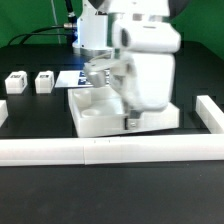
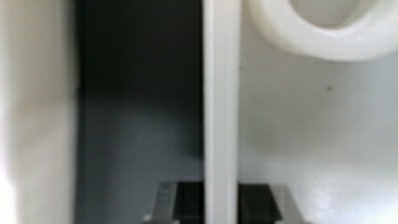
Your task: Assemble square table
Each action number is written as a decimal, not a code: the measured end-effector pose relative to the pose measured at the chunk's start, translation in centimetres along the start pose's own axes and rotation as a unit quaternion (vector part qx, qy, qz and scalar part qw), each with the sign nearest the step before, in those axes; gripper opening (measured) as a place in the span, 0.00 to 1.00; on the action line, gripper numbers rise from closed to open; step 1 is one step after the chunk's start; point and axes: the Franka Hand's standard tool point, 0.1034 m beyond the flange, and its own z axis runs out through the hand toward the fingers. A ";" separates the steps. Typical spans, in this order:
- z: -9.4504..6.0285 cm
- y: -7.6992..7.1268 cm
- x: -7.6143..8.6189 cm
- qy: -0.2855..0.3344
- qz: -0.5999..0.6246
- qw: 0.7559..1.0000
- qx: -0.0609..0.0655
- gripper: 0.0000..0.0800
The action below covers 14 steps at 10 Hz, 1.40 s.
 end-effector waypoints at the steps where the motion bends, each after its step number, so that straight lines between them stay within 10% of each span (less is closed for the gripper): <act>1: 0.2 -0.6 -0.5 -0.002 -0.022 1.000 0.007 0.08; 4: 0.3 -0.8 -0.6 -0.007 -0.100 0.995 0.009 0.08; 8: -0.3 0.0 3.8 0.003 -0.305 0.952 -0.013 0.08; 12: 0.2 -1.0 3.4 -0.002 -0.401 0.916 0.005 0.08; 14: 0.3 -1.1 5.6 0.006 -0.513 0.858 0.037 0.08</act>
Offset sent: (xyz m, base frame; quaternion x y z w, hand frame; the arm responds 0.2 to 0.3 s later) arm 0.0000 0.0000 0.0000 0.0000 0.0000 -0.1938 0.9810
